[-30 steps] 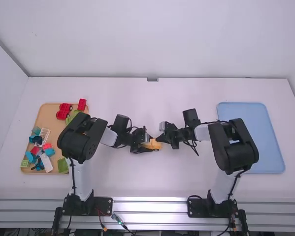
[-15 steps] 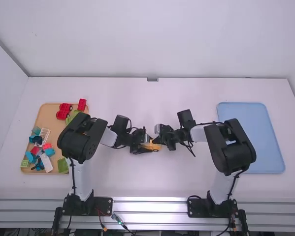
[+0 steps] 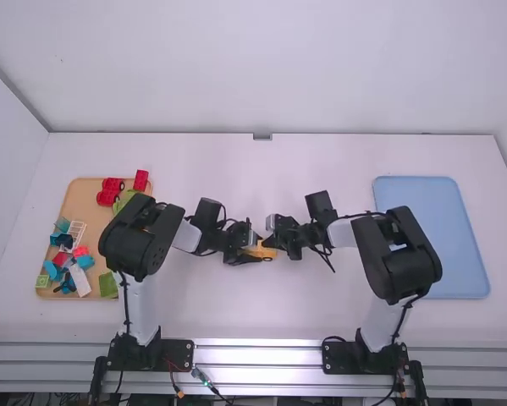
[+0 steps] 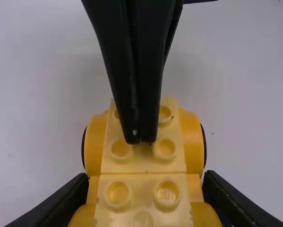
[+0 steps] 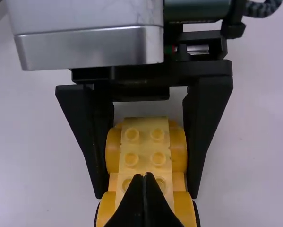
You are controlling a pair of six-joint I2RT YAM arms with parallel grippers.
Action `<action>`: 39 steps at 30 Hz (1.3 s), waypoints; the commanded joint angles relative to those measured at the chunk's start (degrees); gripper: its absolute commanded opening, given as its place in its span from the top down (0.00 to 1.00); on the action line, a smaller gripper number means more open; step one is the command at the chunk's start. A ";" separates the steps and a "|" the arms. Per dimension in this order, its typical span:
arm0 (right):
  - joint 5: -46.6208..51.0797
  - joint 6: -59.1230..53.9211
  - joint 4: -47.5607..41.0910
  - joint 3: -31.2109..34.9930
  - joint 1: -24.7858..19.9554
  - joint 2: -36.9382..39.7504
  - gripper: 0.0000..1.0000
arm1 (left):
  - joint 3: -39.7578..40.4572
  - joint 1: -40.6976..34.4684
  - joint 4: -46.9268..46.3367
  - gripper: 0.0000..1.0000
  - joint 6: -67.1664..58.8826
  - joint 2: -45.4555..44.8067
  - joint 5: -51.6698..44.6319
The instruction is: Assemble lego blocks to make yellow taxi
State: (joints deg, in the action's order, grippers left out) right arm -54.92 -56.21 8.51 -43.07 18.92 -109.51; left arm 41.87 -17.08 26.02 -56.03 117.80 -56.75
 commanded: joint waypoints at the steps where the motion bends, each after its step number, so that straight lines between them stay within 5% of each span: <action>1: 9.79 3.37 -0.74 2.78 0.74 -1.79 1.00 | 0.07 -0.04 0.42 0.44 -0.35 0.39 -2.25; 12: 7.58 3.34 1.40 2.01 0.57 -3.58 1.00 | 0.07 -0.04 0.39 0.44 -0.37 0.39 -2.29; 19: 2.12 3.30 -1.09 -2.91 -0.66 4.04 1.00 | 0.07 -0.26 0.46 0.41 -0.37 0.39 -2.21; 20: 2.51 3.32 -1.77 -3.89 -0.66 5.62 0.91 | 0.07 -0.28 0.55 0.40 -0.37 0.39 -2.21; 22: 3.23 3.43 -2.54 -5.01 -0.92 7.23 0.50 | 0.07 -0.11 0.79 0.40 -0.35 0.39 -2.27; 23: 4.04 4.13 -3.17 -5.57 -1.36 8.37 0.01 | 0.07 0.11 0.92 0.40 -0.22 0.39 -2.36; 30: 15.13 16.44 -3.48 -5.66 -1.75 12.87 0.01 | 0.07 0.11 3.41 0.36 2.62 0.39 -2.12; 39: 17.46 15.41 -6.82 -5.66 -1.60 12.87 0.01 | 0.07 0.09 2.99 0.09 2.93 0.39 0.46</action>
State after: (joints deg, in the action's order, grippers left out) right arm -38.22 -41.52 1.91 -48.16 17.19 -96.79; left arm 41.89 -17.08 29.23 -53.58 117.80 -55.75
